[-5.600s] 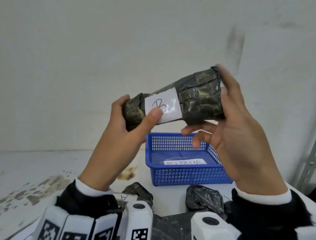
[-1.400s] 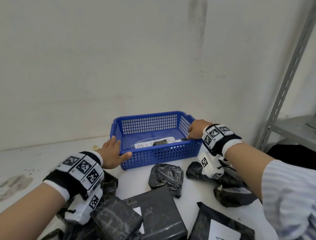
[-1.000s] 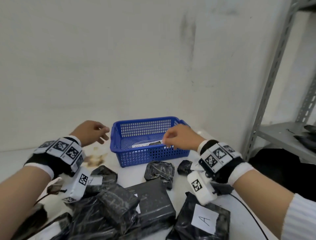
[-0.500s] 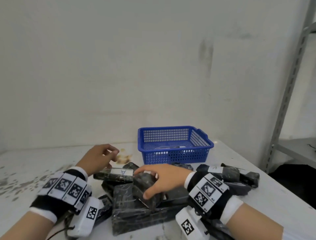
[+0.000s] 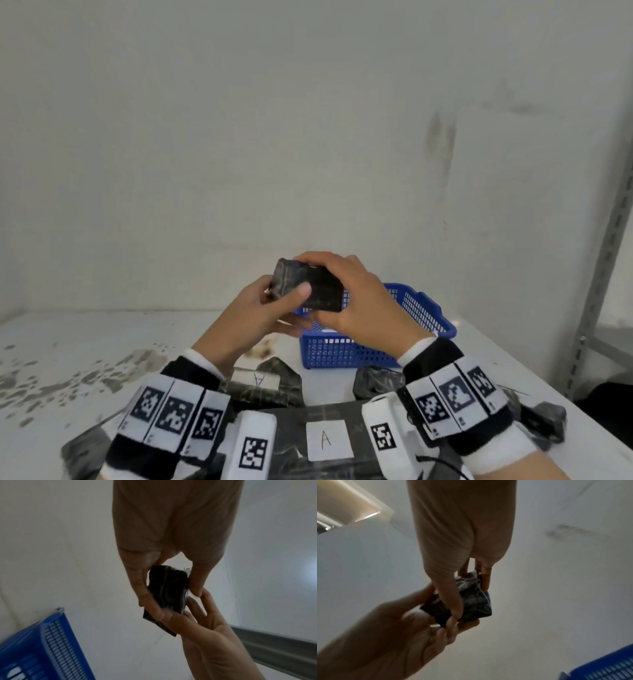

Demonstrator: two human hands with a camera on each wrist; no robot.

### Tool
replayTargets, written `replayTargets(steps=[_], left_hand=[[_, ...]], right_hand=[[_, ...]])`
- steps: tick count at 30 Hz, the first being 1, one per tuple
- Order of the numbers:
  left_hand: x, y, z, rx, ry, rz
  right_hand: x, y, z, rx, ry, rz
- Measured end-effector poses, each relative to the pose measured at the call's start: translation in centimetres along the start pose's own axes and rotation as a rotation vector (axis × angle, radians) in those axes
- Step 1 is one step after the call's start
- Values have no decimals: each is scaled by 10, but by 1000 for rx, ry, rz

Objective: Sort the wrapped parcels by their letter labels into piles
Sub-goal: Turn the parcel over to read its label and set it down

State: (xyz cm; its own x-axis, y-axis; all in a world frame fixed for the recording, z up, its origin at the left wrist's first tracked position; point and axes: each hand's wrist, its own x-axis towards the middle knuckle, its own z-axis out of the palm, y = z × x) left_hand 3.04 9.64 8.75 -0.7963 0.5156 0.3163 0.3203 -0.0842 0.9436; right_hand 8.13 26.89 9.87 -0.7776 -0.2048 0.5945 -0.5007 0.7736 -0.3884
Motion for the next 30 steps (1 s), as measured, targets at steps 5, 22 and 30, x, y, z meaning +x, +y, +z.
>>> replayTargets(steps=[5,22,30], left_hand=[[13,-8,-21,-173,-28,150],[28,-14,-38,25,39,263],[33,-24,-40,197,62,151]], right_hand=[[4,5,-11,343,154,83],[20,18,12,630,174,193],[18,36,15,609,128,240]])
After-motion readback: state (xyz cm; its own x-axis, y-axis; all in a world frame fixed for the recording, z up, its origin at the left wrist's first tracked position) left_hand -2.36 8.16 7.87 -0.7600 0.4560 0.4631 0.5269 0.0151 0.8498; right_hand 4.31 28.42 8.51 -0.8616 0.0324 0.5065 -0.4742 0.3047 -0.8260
